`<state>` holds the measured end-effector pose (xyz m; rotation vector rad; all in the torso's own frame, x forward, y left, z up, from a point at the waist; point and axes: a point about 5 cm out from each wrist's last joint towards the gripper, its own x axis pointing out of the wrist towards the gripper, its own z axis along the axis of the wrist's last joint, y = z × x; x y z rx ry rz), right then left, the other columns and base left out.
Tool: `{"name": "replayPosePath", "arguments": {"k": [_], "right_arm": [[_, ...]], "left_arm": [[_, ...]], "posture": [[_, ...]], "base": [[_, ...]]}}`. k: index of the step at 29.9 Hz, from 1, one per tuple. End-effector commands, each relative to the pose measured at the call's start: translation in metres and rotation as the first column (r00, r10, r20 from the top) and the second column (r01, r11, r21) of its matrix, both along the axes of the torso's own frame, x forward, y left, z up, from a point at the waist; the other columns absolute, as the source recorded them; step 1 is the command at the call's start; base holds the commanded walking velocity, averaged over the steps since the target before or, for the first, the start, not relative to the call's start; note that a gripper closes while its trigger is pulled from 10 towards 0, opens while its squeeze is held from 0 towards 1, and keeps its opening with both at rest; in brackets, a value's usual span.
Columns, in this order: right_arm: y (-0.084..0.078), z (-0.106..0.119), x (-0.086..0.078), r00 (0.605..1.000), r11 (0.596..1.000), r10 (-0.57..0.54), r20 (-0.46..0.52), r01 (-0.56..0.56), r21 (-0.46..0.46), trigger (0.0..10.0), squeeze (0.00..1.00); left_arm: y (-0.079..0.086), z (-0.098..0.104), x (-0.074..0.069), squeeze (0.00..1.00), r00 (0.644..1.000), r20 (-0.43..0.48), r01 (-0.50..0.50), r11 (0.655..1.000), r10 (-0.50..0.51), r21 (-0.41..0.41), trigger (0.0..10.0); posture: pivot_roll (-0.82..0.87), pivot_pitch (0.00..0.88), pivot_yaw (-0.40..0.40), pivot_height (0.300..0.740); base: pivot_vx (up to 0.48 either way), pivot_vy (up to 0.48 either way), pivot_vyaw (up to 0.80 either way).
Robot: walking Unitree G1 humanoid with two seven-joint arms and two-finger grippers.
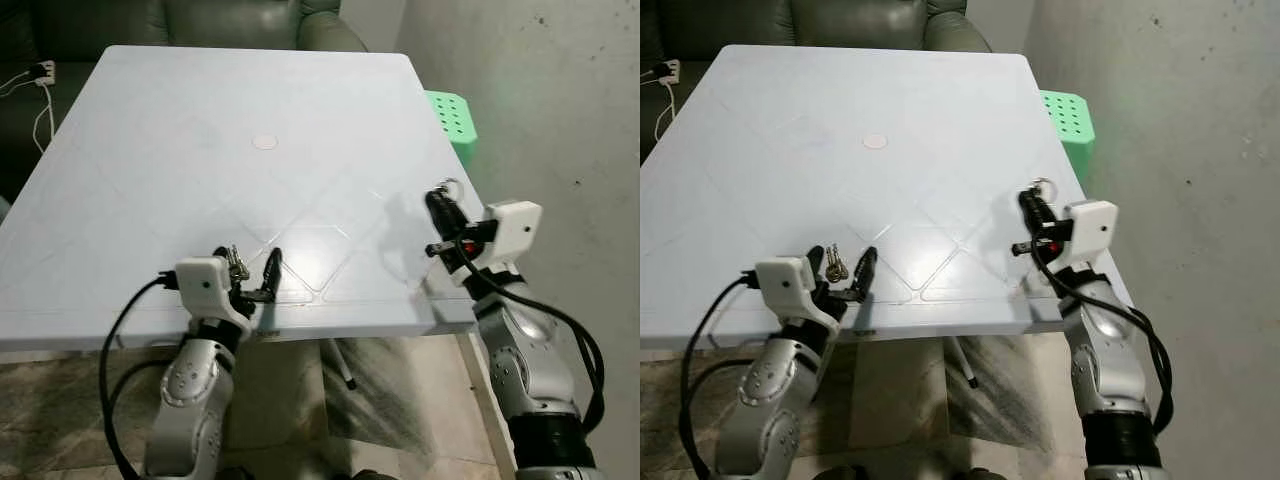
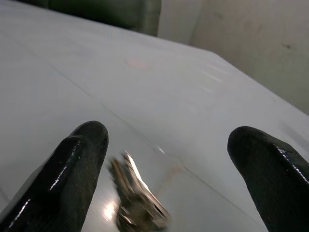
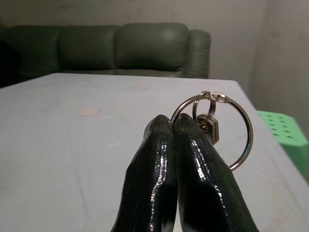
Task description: Hang keys on a hook
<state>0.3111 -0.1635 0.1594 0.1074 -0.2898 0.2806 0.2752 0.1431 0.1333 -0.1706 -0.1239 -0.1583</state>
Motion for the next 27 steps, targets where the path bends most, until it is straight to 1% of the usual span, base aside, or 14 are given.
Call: {"name": "replayPosePath", "arguments": {"k": [1,2,3,5,7,9,11,12,14,16,17,18,19,27], "right_arm": [[-0.006,0.004,-0.006,0.998,0.999,-0.051,0.024,0.051,-0.005,10.0,0.0],[-0.006,0.004,-0.007,0.998,0.999,-0.054,0.025,0.054,-0.002,10.0,0.0],[-0.005,0.001,-0.013,0.997,0.996,-0.079,0.024,0.079,-0.028,10.0,0.0],[-0.005,0.0,-0.014,0.996,0.996,-0.083,0.025,0.084,-0.032,10.0,0.0],[-0.003,-0.004,-0.019,0.994,0.993,-0.104,0.02,0.105,-0.045,10.0,0.0],[-0.004,-0.014,-0.022,0.991,0.99,-0.134,-0.011,0.133,-0.053,10.0,0.0],[-0.005,-0.018,-0.024,0.99,0.989,-0.142,-0.028,0.14,-0.056,10.0,0.0],[-0.006,-0.019,-0.025,0.989,0.988,-0.144,-0.035,0.141,-0.065,10.0,0.0],[-0.008,-0.02,-0.027,0.985,0.985,-0.168,-0.044,0.166,-0.055,10.0,0.0],[-0.008,-0.022,-0.031,0.98,0.98,-0.19,-0.053,0.186,-0.067,10.0,0.0],[-0.008,-0.022,-0.031,0.98,0.98,-0.19,-0.053,0.186,-0.067,10.0,0.0],[-0.008,-0.025,-0.032,0.978,0.978,-0.198,-0.07,0.193,-0.075,10.0,0.0],[-0.006,-0.026,-0.033,0.978,0.979,-0.197,-0.075,0.191,-0.074,10.0,0.0],[-0.004,-0.029,-0.031,0.972,0.974,-0.213,-0.095,0.203,-0.104,10.0,0.0]], "left_arm": [[0.002,0.003,0.002,0.0,1.0,0.02,-0.003,1.0,0.003,-0.001,10.0],[0.003,0.004,0.002,0.0,1.0,0.028,-0.005,1.0,0.004,0.004,10.0],[0.002,0.005,0.003,0.0,1.0,0.028,0.002,1.0,-0.002,-0.004,10.0],[0.002,0.005,0.002,0.0,1.0,0.028,0.003,1.0,-0.003,-0.005,10.0],[-0.001,0.002,0.002,0.0,0.999,0.03,0.012,1.0,-0.012,-0.005,10.0],[-0.004,-0.003,0.0,0.0,0.999,0.034,0.016,1.0,-0.016,0.001,10.0],[-0.005,-0.006,-0.001,0.0,1.0,0.02,0.017,1.0,-0.017,0.0,10.0],[-0.005,-0.009,-0.001,0.0,1.0,0.008,0.017,1.0,-0.017,-0.004,10.0],[-0.005,-0.008,-0.003,0.0,1.0,0.019,0.019,1.0,-0.019,-0.016,10.0],[-0.003,-0.01,-0.004,0.0,1.0,0.009,0.003,0.999,-0.003,-0.033,10.0],[-0.003,-0.01,-0.004,0.0,1.0,0.009,0.003,0.999,-0.003,-0.033,10.0],[-0.002,-0.01,-0.004,0.0,1.0,0.014,-0.001,1.0,0.001,-0.013,10.0],[-0.001,-0.011,-0.004,0.0,1.0,0.019,-0.01,1.0,0.01,-0.021,10.0],[0.002,-0.008,-0.001,0.0,0.999,0.035,-0.024,1.0,0.025,-0.014,10.0]], "posture": [[0.0,0.113,-0.103,0.74],[0.0,0.113,-0.103,0.74],[0.0,0.111,-0.1,0.74],[0.0,0.106,-0.095,0.74],[-0.01,0.098,-0.085,0.74],[-0.01,0.093,-0.08,0.74],[-0.01,0.086,-0.075,0.74],[-0.01,0.081,-0.072,0.74],[-0.01,0.079,-0.069,0.74],[-0.01,0.07,-0.065,0.74],[-0.01,0.07,-0.065,0.74],[-0.01,0.069,-0.064,0.74],[-0.01,0.066,-0.064,0.74],[-0.01,0.051,-0.061,0.74]], "base": [[0.0,0.0,0.0],[0.0,0.0,0.0],[0.0,0.0,0.0],[0.0,0.0,0.0],[0.0,0.0,0.0],[0.0,0.0,0.0],[0.0,0.0,0.0],[0.0,0.0,0.0],[0.0,0.0,0.0],[0.0,0.0,0.0],[0.0,0.0,0.0],[0.0,0.0,0.0],[0.0,0.0,0.0],[0.0,0.0,0.0]]}}
